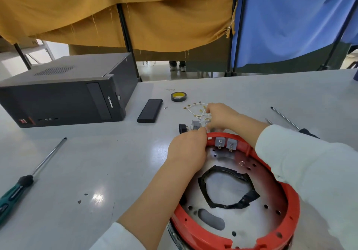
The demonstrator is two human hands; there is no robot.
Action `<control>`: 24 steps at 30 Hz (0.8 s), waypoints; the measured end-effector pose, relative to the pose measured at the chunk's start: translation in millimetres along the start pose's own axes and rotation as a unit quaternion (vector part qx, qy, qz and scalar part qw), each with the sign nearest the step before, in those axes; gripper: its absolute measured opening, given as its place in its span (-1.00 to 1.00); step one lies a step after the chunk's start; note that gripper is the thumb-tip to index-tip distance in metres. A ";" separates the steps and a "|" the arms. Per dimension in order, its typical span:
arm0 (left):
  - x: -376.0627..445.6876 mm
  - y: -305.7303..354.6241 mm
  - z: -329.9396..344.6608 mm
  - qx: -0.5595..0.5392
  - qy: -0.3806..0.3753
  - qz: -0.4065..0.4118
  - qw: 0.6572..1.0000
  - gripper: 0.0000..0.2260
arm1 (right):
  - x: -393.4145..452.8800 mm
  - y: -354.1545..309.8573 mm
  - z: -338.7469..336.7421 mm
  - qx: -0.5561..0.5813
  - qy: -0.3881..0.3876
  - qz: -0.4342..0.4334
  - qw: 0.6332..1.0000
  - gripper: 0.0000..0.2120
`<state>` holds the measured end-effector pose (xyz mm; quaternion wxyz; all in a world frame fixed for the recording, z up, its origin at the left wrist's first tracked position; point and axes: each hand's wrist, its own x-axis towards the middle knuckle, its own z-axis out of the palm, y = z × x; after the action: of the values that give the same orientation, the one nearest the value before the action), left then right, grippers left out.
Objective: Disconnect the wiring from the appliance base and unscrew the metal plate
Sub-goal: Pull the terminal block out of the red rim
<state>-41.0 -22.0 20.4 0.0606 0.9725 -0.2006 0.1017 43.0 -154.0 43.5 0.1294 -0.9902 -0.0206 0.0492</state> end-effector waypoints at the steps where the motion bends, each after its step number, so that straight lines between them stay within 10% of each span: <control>1: -0.2 -0.2 0.2 0.000 0.003 0.000 1.000 -0.79 | 1.1 1.7 0.5 0.027 0.006 0.002 1.000 -0.57; 8: 1.5 -0.1 1.9 -0.002 0.009 0.000 1.000 -0.80 | -2.7 12.8 -4.3 0.047 -0.083 0.023 0.995 -0.57; 24: 1.8 0.4 1.9 -0.002 0.002 -0.015 1.000 -0.76 | -4.0 22.5 0.0 -0.017 0.057 -0.009 0.998 -0.56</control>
<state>-39.1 -23.3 19.0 0.0649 0.9750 -0.1862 0.1024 39.6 -175.9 38.1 0.1137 -0.9932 -0.0234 -0.0086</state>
